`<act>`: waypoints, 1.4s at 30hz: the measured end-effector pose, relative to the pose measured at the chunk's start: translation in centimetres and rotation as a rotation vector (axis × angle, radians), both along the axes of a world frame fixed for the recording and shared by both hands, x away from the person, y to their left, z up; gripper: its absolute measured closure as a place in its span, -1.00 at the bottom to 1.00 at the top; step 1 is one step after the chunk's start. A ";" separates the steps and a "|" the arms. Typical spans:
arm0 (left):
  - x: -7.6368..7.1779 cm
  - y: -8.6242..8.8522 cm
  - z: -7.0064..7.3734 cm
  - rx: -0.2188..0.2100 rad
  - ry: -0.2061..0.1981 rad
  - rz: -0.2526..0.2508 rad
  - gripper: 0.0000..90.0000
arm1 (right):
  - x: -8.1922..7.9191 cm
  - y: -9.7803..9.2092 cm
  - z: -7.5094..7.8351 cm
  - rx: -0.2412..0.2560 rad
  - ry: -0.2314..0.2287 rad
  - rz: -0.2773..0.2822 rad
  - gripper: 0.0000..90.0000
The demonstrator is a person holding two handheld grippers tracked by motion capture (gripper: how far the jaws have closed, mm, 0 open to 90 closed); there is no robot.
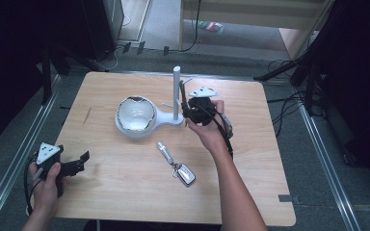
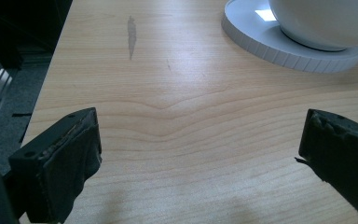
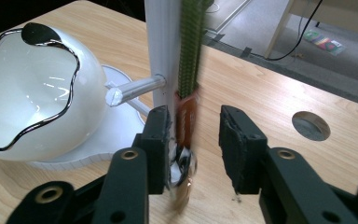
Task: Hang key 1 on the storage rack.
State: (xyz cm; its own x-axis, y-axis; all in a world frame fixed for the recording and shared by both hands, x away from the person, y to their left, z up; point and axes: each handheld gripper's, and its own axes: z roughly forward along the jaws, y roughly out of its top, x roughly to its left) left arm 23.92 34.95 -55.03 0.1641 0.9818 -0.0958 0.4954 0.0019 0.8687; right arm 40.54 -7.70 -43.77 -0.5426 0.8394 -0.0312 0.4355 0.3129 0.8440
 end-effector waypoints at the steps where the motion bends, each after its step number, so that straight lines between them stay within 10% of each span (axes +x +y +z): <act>1: 0.0 0.0 0.0 0.000 0.000 0.000 -1.00 | 0.0 -0.1 0.0 -0.001 -0.002 0.001 0.41; 21: 0.0 -0.1 0.0 0.006 0.001 0.003 -1.00 | -1.5 -1.0 0.9 -0.089 0.011 -0.004 0.45; 42: 0.0 -0.1 0.0 0.006 0.001 0.002 -1.00 | -4.1 -0.4 0.5 -0.189 0.180 0.039 0.08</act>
State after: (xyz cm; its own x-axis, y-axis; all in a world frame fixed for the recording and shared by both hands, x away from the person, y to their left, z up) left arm 23.95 34.89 -55.05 0.1623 0.9826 -0.0901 0.4959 -0.0023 0.8684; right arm 36.47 -8.12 -43.26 -0.5850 0.8065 -0.0855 0.5580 0.4768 0.6792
